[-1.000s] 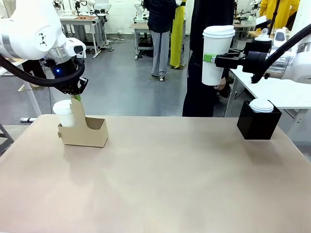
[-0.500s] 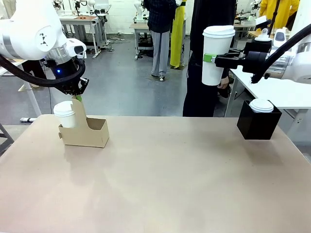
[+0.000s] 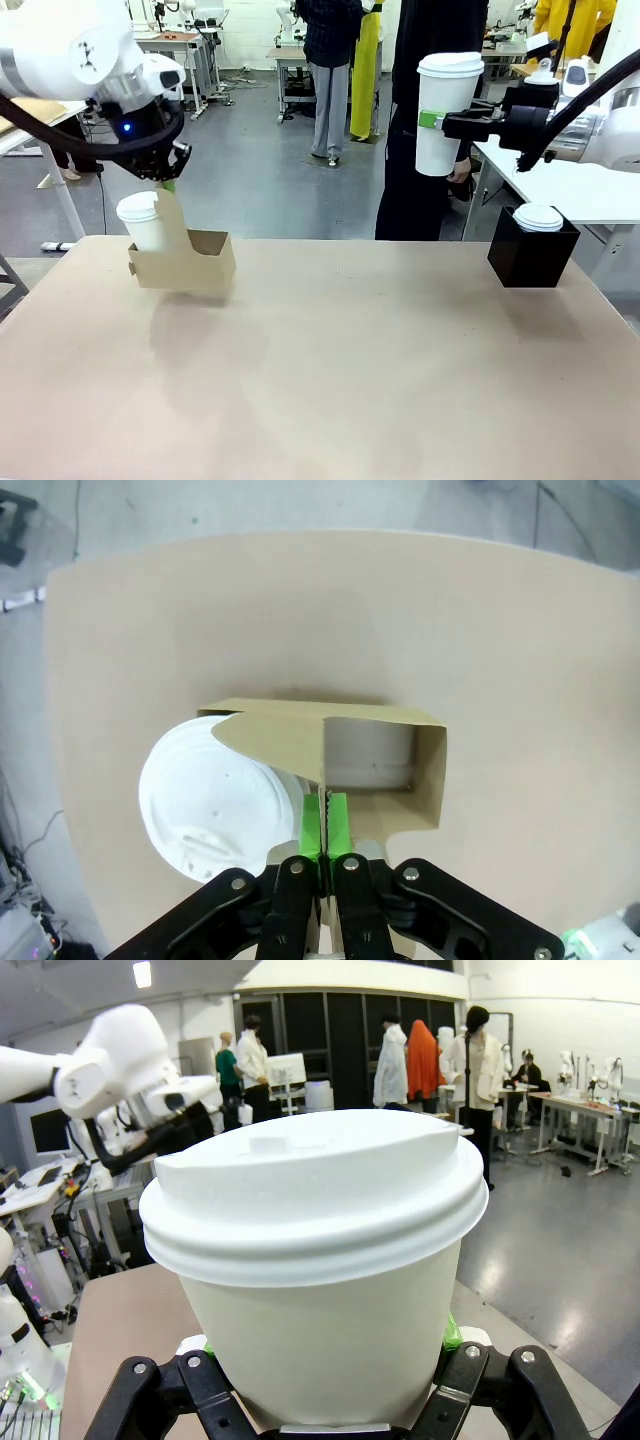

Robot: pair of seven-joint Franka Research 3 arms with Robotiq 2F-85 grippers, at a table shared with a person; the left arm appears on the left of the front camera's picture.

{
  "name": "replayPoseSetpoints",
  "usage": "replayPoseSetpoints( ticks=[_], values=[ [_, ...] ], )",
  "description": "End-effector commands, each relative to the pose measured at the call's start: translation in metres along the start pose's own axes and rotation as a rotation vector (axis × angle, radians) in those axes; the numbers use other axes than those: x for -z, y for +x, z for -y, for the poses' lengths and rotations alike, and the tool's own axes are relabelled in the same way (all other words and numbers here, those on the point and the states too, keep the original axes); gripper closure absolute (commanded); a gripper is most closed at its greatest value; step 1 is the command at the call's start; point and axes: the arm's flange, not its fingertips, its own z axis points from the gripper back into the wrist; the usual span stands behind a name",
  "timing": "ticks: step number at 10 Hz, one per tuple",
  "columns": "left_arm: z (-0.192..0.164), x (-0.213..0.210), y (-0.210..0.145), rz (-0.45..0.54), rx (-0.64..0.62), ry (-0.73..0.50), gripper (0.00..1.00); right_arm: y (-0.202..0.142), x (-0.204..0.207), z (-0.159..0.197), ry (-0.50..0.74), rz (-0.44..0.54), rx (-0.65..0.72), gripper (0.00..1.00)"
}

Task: Pour a drink into a cup and package it in a carrier.
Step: Position the Cup Carrier in the center of the table.

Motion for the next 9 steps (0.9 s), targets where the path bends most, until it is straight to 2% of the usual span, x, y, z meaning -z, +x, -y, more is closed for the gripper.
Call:
replayPoseSetpoints(
  ticks=[1,3,6,9],
  values=[
    [0.047,-0.026,-0.030,-0.002,-0.020,0.028,0.98,0.003,0.002,-0.002,0.004,0.015,0.000,0.19],
    [0.107,-0.038,-0.068,0.013,-0.047,0.018,0.98,0.003,0.002,-0.002,0.004,0.015,0.000,0.19],
    [0.185,-0.021,-0.109,0.024,-0.050,-0.005,0.98,0.003,0.002,-0.002,0.004,0.015,0.000,0.19],
    [0.230,0.009,-0.123,0.002,-0.027,0.010,0.98,0.003,0.002,-0.002,0.004,0.015,0.000,0.19]
  ],
)
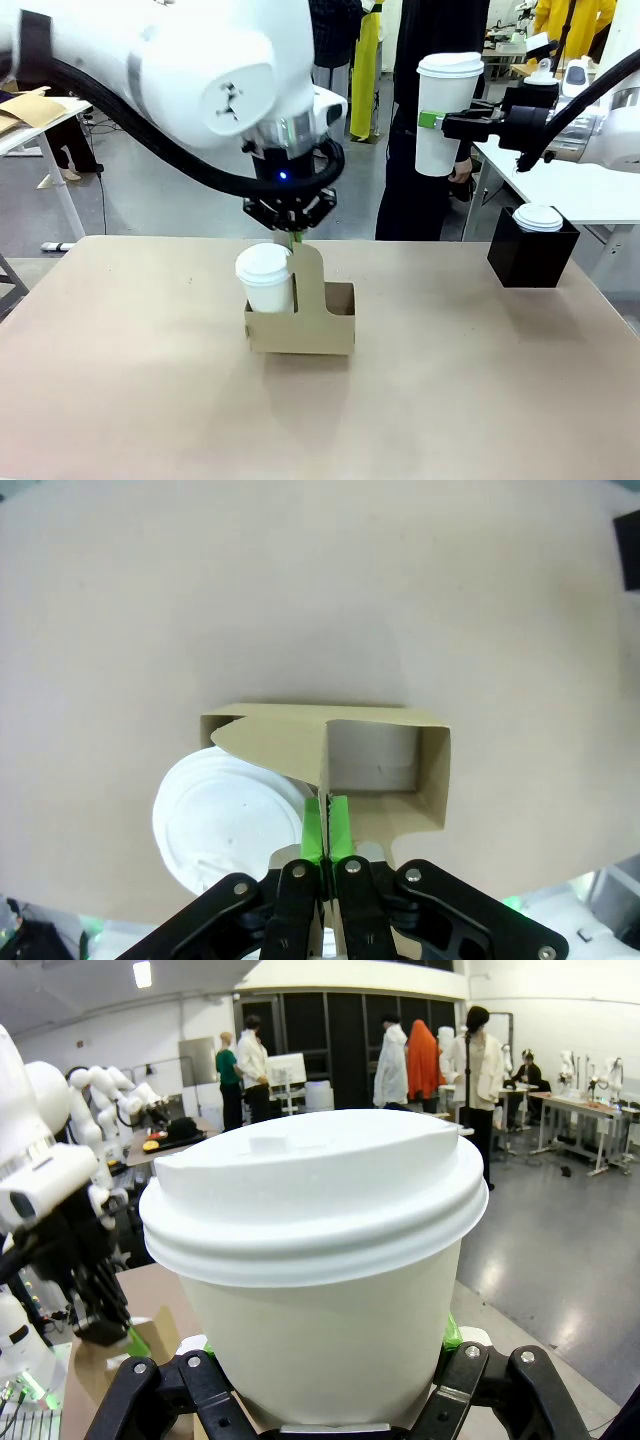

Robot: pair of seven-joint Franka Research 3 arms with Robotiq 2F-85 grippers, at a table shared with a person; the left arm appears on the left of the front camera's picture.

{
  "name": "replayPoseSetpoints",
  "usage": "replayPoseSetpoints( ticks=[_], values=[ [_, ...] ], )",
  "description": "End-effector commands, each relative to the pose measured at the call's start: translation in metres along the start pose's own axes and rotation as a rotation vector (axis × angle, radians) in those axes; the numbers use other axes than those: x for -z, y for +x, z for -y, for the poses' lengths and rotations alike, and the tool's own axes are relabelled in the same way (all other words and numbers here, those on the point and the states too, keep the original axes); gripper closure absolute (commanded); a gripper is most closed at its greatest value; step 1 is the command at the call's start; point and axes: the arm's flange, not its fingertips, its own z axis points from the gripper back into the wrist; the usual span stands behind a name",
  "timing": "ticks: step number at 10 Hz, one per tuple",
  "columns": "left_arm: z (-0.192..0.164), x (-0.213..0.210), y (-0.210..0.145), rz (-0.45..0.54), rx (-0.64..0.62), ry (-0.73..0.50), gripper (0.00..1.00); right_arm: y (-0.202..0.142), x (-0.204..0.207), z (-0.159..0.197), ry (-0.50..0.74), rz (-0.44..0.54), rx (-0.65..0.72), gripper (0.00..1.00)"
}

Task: Pour a drink into a cup and package it in a carrier.
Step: Position the Cup Carrier in the center of the table, then insert the held 600 ml Paper Cup into the Cup Carrier.

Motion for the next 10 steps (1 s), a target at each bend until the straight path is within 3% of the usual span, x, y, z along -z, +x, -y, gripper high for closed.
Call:
replayPoseSetpoints(
  ticks=[1,6,10],
  values=[
    [0.013,0.009,0.001,0.045,-0.029,0.042,0.98,0.003,0.002,-0.002,0.004,0.015,0.000,0.19],
    [0.030,0.029,-0.014,-0.009,0.029,0.077,0.98,0.003,0.002,-0.002,0.004,0.015,0.000,0.19],
    [0.021,0.024,-0.009,0.013,-0.001,0.051,0.98,0.003,0.002,-0.002,0.004,0.015,0.000,0.19]
  ],
)
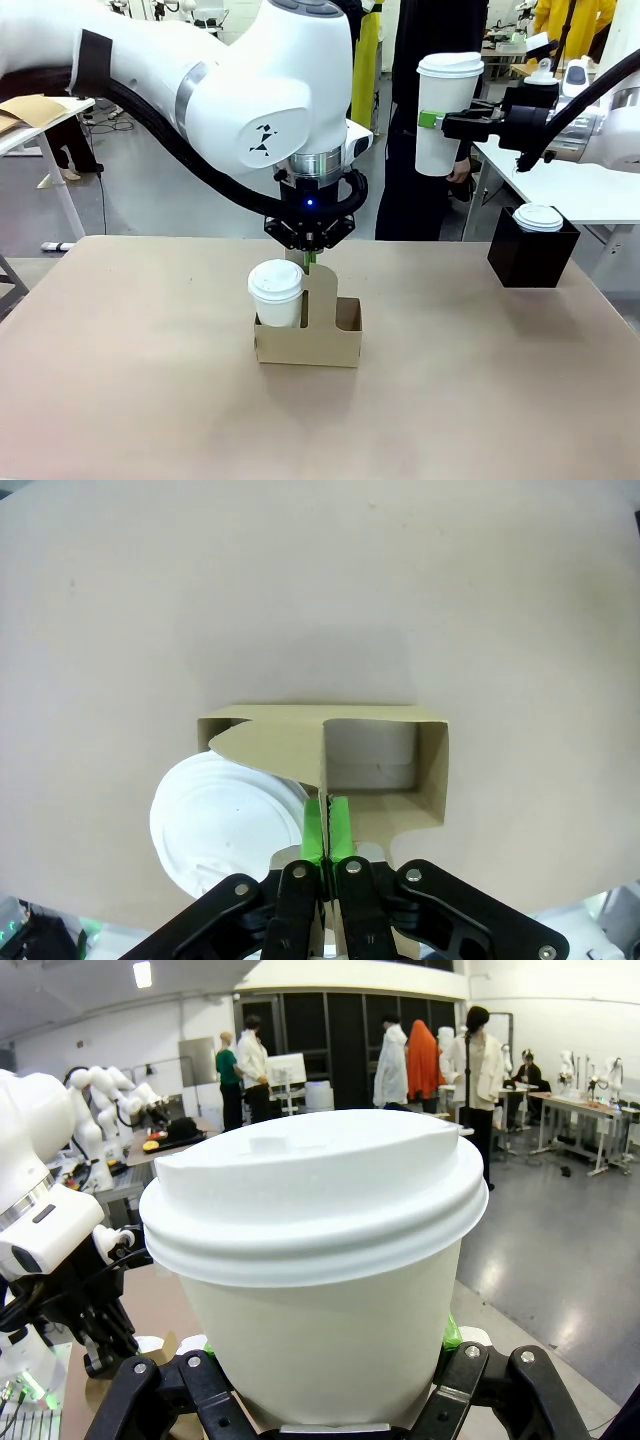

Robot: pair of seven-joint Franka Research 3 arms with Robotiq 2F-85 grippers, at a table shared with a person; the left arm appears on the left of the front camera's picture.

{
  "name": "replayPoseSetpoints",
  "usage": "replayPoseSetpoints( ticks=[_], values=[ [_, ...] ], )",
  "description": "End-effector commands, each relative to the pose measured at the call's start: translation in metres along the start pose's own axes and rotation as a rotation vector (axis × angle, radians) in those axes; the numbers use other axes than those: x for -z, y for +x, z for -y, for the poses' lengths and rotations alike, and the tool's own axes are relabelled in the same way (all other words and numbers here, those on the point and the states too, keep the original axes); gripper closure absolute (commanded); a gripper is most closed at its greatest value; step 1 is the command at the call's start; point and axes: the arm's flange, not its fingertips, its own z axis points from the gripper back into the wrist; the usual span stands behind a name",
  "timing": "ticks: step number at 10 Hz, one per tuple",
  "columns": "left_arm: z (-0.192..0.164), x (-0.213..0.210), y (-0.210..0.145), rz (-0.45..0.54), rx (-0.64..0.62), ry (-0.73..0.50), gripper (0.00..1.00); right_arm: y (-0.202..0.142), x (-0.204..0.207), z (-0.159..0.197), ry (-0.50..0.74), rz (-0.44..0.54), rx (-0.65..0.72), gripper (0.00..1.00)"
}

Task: Pour a drink into a cup and package it in a carrier.
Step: Insert the held 600 ml Paper Cup into the Cup Carrier.

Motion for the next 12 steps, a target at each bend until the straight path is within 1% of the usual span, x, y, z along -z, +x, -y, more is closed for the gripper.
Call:
replayPoseSetpoints(
  ticks=[1,2,3,4,5,6,7,8,9,10,11,12],
  values=[
    [-0.001,0.001,-0.002,0.009,0.000,-0.005,0.98,0.003,0.002,-0.002,0.004,0.015,0.000,0.19],
    [0.000,0.000,0.000,0.000,0.000,0.000,0.40,0.003,0.002,-0.002,0.004,0.015,0.000,0.19],
    [-0.008,-0.008,0.002,0.016,0.004,-0.019,0.40,0.003,0.002,-0.002,0.004,0.015,0.000,0.19],
    [-0.014,-0.017,0.003,0.022,0.013,-0.033,0.00,0.003,0.002,-0.002,0.004,0.015,0.000,0.19],
    [-0.020,-0.031,0.004,0.033,0.024,-0.058,0.36,0.000,0.000,0.000,0.000,0.000,0.000,0.19],
    [-0.029,-0.045,0.005,0.039,0.047,-0.078,0.00,-0.005,-0.003,0.006,0.059,-0.002,0.033,0.19],
    [-0.039,-0.057,0.006,0.014,0.085,-0.090,0.00,-0.014,-0.003,0.012,0.128,-0.008,0.053,0.19],
    [-0.052,-0.070,0.007,-0.002,0.127,-0.113,0.00,-0.025,-0.002,0.012,0.210,0.011,0.074,0.19],
    [-0.069,-0.080,0.007,-0.013,0.169,-0.139,0.00,-0.039,0.003,0.004,0.278,0.017,0.082,0.19],
    [-0.090,-0.088,0.007,-0.021,0.239,-0.167,0.00,-0.058,0.011,-0.006,0.329,0.018,0.087,0.19],
    [-0.113,-0.093,0.008,-0.021,0.289,-0.189,0.00,-0.075,0.019,-0.016,0.366,0.006,0.095,0.19],
    [-0.137,-0.096,0.004,0.004,0.372,-0.219,0.00,-0.092,0.028,-0.027,0.385,-0.016,0.102,0.19]
  ],
)
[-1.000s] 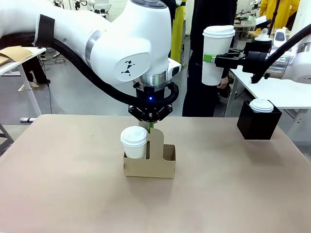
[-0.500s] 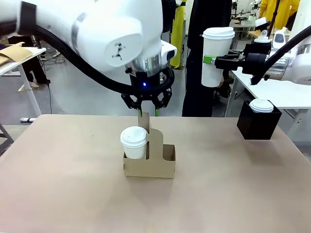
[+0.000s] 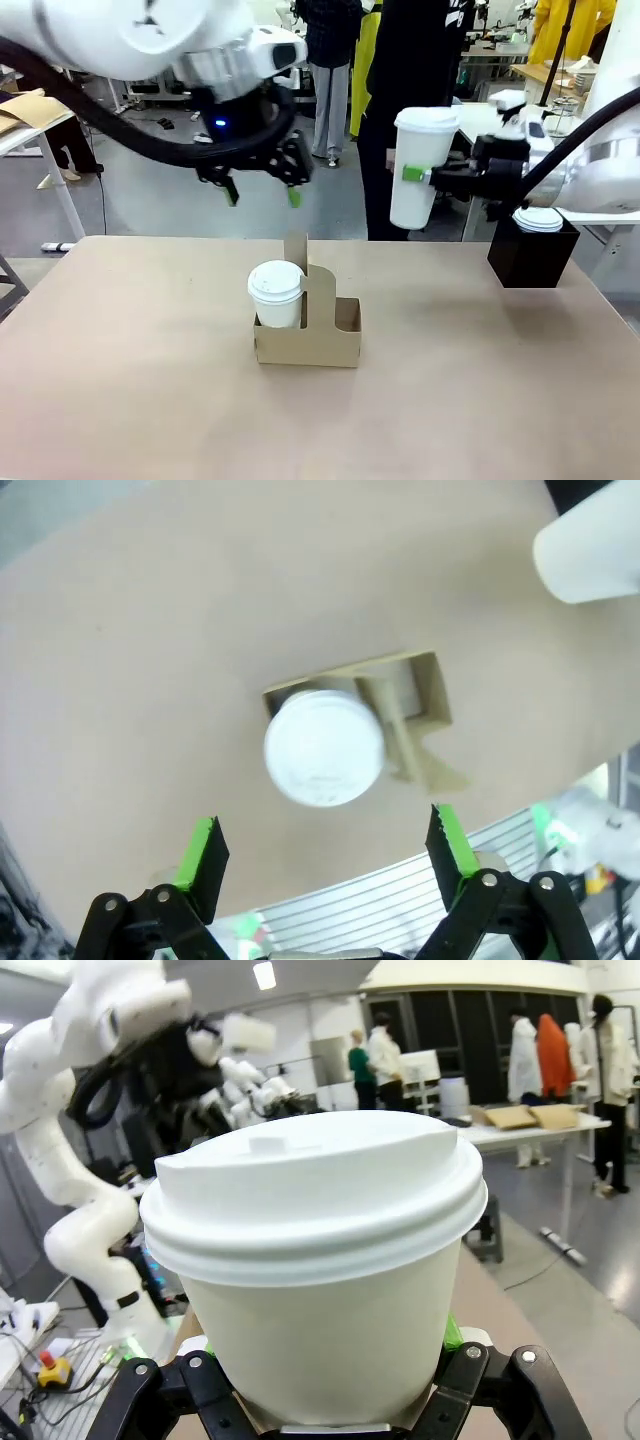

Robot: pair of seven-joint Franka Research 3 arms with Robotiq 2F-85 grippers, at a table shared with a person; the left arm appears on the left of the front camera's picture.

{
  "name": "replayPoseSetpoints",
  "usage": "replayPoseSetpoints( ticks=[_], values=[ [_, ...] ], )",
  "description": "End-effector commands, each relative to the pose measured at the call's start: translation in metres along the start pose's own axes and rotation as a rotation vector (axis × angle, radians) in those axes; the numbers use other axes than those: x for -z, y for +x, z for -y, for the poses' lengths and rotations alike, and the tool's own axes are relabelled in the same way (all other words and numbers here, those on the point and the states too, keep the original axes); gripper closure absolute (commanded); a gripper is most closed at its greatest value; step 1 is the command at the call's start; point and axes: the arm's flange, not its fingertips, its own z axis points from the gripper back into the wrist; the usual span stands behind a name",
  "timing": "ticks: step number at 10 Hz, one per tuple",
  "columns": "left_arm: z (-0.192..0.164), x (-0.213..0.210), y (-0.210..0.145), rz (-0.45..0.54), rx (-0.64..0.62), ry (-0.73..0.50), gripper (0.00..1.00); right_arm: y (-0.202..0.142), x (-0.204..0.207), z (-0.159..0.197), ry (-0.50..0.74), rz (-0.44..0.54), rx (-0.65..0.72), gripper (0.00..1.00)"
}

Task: Pour a drink into a cup and package it in a carrier.
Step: Insert the held 600 ml Paper Cup into the Cup Carrier.

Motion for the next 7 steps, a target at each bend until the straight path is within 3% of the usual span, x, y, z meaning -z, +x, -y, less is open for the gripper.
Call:
replayPoseSetpoints(
  ticks=[1,2,5,6,7],
  values=[
    [-0.051,-0.002,-0.031,0.048,0.155,-0.041,0.00,-0.024,0.017,-0.008,0.040,-0.052,-0.007,0.19],
    [-0.080,-0.002,-0.046,0.071,0.253,-0.058,0.00,-0.038,0.031,-0.015,0.070,-0.069,0.011,0.19],
    [-0.138,0.020,-0.067,0.116,0.352,-0.074,0.00,-0.047,0.050,-0.018,0.151,-0.067,-0.007,0.19],
    [-0.139,0.029,-0.068,0.135,0.380,-0.022,0.00,-0.054,0.044,-0.021,0.109,-0.070,0.034,0.19],
    [-0.125,0.035,-0.066,0.134,0.295,0.111,0.00,-0.054,0.044,-0.021,0.109,-0.070,0.034,0.19]
  ],
)
